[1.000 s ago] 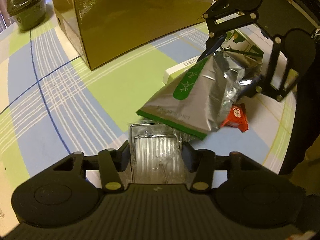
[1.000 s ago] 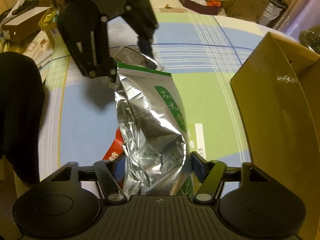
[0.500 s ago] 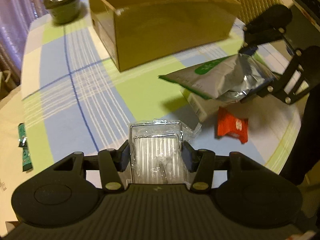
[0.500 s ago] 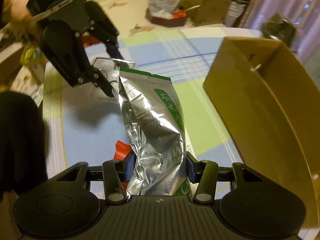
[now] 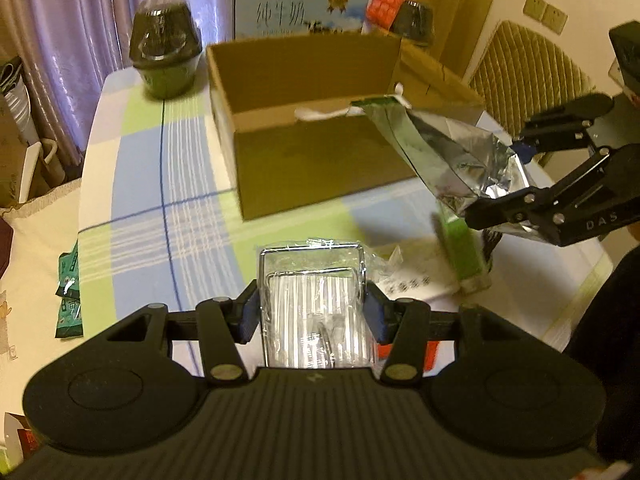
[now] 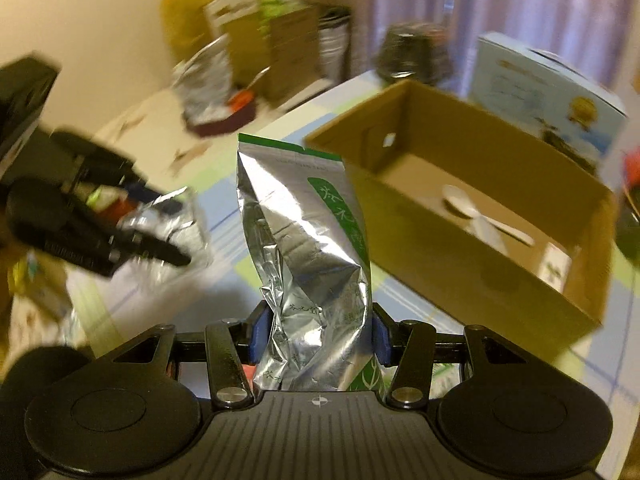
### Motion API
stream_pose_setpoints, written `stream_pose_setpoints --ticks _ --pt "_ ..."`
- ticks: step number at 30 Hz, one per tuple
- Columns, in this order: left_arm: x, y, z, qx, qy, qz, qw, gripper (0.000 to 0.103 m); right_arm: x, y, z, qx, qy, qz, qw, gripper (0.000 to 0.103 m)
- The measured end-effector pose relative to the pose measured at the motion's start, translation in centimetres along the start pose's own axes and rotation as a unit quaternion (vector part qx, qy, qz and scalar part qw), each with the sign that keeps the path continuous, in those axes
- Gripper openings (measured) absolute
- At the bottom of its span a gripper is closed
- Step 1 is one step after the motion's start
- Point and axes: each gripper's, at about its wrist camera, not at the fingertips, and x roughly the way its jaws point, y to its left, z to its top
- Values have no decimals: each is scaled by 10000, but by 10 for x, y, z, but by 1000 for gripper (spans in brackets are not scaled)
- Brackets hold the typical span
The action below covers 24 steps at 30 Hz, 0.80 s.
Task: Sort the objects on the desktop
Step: 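Carry the foil bag and blister pack with both tools over the cardboard box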
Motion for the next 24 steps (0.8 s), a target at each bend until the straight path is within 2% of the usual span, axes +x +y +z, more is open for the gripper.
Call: stream_pose_setpoints --ticks 6,13,24 --pt "-8 -26 28 87 -127 83 9998 47 -40 -22 8 746 -282 -175 9967 47" --pt "-4 -40 67 167 -288 242 9992 47 -72 -59 22 1459 -634 -451 9862 47" --pt "21 -32 135 -122 -557 434 9974 47 -74 -123 54 1949 -956 -897 9720 47"
